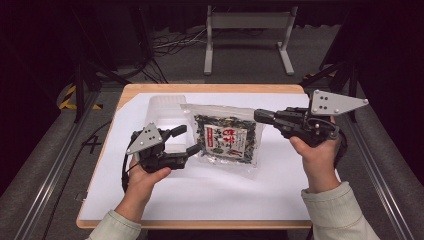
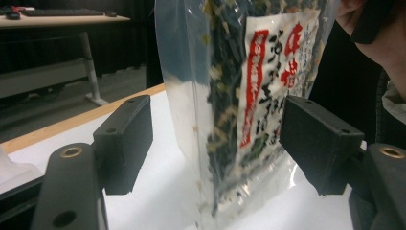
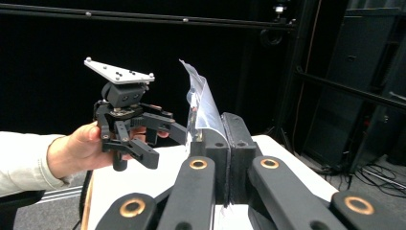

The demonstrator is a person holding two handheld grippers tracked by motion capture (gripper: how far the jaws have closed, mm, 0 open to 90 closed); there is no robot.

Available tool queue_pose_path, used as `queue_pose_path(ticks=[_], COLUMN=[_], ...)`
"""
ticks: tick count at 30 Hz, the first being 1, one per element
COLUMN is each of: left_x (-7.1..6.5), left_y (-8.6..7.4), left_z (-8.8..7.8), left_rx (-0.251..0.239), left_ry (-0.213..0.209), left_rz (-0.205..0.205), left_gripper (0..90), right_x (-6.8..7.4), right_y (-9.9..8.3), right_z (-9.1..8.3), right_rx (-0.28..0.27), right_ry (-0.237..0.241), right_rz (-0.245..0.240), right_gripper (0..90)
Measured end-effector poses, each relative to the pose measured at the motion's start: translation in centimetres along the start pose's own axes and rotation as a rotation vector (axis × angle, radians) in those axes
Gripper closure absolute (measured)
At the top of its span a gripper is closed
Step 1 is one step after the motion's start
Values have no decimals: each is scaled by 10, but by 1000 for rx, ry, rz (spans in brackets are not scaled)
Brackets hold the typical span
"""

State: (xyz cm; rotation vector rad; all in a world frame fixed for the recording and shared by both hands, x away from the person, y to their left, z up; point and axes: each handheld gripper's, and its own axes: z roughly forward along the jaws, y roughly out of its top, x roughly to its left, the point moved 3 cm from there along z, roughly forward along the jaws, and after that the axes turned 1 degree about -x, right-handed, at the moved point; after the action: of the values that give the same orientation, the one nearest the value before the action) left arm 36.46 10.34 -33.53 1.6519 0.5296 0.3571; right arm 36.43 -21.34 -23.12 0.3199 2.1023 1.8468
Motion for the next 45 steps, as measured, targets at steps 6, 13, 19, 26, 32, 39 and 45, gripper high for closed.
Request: queue_pose_path(ticks=[6,13,19,26,32,39,45], left_x=[-2,0,-1,-4,-10,-13,-14], left_y=[0,0,0,1,2,1,2], left_z=[0,-1,1,2,2,1,-2], left_rx=[-11,-14,-16,-63,-76,-85,-72], left_ry=[-16,-32,-79,-147,-174,-197,-225], left_rz=[13,-6,1,-21,10,40,47], left_gripper=[271,305,370,372,415,576,637], right_x=[6,9,12,14,14,12,10], right_y=[-3,-7,-9,-11,-13,-16,-18], right_z=[9,16,23,28,29,27,28], right_rx=[3,-14,-20,-42,-53,-66,-72], right_ry=[32,73,101,138,144,144,134], right_rz=[3,16,16,26,30,46,43], right_gripper=[900,900,900,900,900,900,900])
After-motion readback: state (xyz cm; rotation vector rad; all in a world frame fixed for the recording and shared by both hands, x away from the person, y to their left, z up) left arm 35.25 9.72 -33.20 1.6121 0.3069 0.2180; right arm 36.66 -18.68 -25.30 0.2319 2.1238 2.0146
